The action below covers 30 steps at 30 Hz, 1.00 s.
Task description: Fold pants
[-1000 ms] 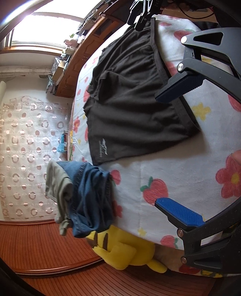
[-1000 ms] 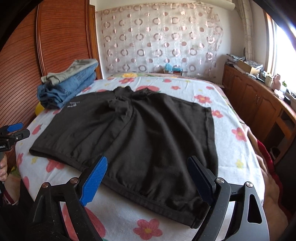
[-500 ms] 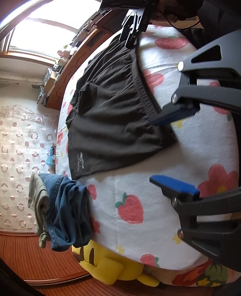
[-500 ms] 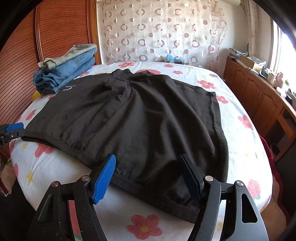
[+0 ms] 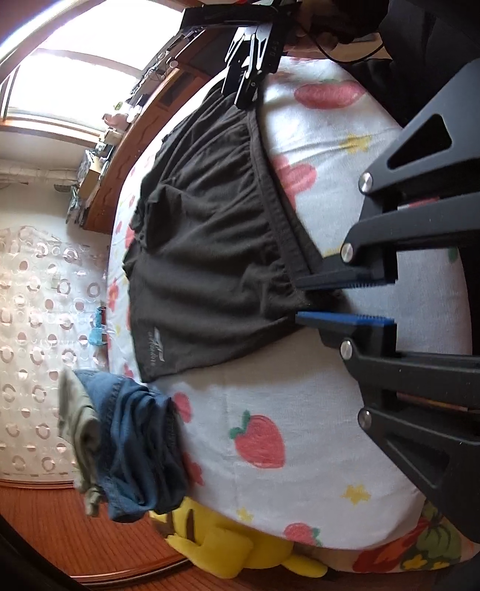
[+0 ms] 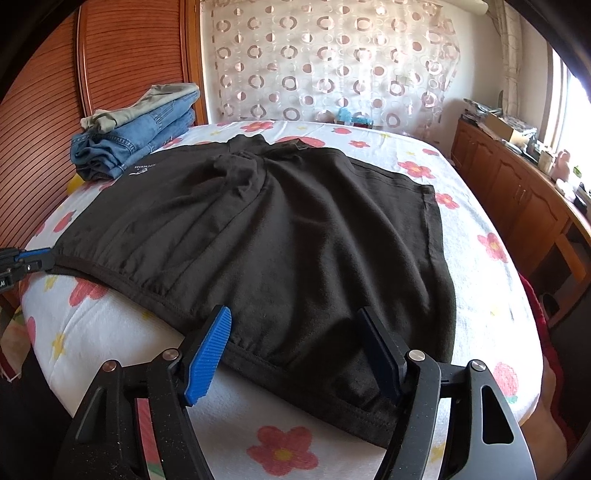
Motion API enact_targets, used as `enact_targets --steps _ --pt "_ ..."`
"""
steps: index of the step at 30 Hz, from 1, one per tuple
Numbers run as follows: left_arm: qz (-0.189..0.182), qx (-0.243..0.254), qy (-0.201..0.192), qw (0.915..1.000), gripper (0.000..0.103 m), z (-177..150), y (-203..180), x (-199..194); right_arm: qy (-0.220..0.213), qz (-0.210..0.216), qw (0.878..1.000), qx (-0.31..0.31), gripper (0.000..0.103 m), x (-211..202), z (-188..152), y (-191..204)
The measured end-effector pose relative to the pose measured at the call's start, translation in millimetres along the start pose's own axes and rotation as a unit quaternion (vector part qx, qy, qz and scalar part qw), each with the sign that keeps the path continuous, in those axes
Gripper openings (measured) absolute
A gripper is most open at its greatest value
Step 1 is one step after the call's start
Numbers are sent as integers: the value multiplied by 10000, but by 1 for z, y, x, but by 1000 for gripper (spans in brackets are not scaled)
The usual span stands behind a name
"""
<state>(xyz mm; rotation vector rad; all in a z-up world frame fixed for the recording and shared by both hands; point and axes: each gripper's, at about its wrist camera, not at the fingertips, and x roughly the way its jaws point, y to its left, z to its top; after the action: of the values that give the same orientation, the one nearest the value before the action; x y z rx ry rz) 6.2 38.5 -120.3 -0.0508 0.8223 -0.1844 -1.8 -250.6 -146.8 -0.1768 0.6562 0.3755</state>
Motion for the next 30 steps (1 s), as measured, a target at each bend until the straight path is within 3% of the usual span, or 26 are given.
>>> enact_targets --steps 14,21,30 --pt "-370 256 -631 9970 7 50 -17 -22 116 48 9999 4 72 16 18 1" --pt "-591 456 -867 9934 7 84 -38 -23 -56 2 10000 35 59 3 23 -3" --pt "-850 785 -1028 9880 7 120 -72 -22 -230 -60 9997 76 59 -9 20 -8"
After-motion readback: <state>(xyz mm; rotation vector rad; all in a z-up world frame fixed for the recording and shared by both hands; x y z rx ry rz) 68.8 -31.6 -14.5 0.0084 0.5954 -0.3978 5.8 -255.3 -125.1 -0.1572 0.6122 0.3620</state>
